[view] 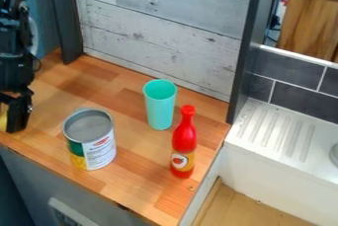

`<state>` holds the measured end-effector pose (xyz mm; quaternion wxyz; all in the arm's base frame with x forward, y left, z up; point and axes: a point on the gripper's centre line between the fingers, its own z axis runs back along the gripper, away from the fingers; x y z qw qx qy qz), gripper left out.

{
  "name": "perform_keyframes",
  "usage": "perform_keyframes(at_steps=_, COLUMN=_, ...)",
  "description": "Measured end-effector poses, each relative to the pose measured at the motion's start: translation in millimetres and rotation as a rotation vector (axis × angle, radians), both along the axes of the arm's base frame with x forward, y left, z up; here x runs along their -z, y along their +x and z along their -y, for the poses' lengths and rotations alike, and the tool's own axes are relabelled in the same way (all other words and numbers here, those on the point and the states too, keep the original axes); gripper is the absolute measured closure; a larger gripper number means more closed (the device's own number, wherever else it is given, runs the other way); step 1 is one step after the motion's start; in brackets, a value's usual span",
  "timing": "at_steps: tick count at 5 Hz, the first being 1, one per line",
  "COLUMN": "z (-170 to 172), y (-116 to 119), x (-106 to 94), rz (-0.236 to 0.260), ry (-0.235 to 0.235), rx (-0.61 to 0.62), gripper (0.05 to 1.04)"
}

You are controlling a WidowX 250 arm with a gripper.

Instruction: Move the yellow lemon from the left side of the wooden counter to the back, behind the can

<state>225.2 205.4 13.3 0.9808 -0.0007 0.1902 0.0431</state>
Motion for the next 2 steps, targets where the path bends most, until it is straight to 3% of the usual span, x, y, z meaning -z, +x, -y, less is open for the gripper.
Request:
perform_keyframes(at_steps=1, z=1.7, y=1.7, x=-0.1, rz=0.003, ry=0.001, rx=0.008, gripper=0.360)
perform_keyframes(at_steps=2, z=2.9, y=2.3, x=0.2, rz=0.008, ry=-0.007, rx=0.001, gripper=0.383)
